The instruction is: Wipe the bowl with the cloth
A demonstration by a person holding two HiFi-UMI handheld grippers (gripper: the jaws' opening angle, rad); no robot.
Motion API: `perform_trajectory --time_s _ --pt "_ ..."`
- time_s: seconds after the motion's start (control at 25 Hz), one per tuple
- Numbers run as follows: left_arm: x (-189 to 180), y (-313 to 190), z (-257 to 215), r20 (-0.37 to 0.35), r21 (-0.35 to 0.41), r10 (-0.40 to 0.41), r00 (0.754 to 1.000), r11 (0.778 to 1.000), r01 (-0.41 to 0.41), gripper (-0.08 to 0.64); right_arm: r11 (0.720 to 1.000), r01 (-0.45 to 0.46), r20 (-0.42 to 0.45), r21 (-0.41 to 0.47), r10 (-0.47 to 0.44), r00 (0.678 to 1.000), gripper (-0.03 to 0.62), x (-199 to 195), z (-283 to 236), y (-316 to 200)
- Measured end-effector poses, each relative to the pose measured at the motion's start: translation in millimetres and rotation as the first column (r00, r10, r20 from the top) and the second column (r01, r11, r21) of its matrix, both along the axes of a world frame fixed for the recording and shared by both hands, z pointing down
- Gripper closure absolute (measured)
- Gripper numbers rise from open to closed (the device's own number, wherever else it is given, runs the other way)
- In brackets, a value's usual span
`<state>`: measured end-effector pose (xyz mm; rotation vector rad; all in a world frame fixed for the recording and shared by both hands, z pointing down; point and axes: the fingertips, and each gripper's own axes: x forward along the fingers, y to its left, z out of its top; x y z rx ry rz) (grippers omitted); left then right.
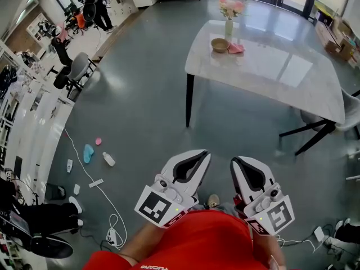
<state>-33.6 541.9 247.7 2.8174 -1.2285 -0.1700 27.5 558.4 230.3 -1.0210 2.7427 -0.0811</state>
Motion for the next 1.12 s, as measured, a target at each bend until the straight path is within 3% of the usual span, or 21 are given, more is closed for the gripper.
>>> perform_trajectory --time_s 0.36,0.68,1.12 --pt "7.4 -12.6 -5.5 0.027 0.038 -0.069 0.997 0.997 0.068 0.555 0.999 0.01 -0.032 0.045 -0.008 0.999 0.591 32.0 1.3 -11.2" --pt "8.9 -24.8 -2.3 0.037 0.033 -0.098 0.994 0.995 0.097 0.555 0.999 0.002 -0.031 0.036 -0.001 1.0 0.591 47.0 7.7 -24.4" --pt "-5.9 -108.1 2.4 0.031 0.055 -0.078 0.996 0.996 0.077 0.555 0.998 -0.031 -0.064 0.056 0.035 0.997 0.591 36.3 10.0 -104.5"
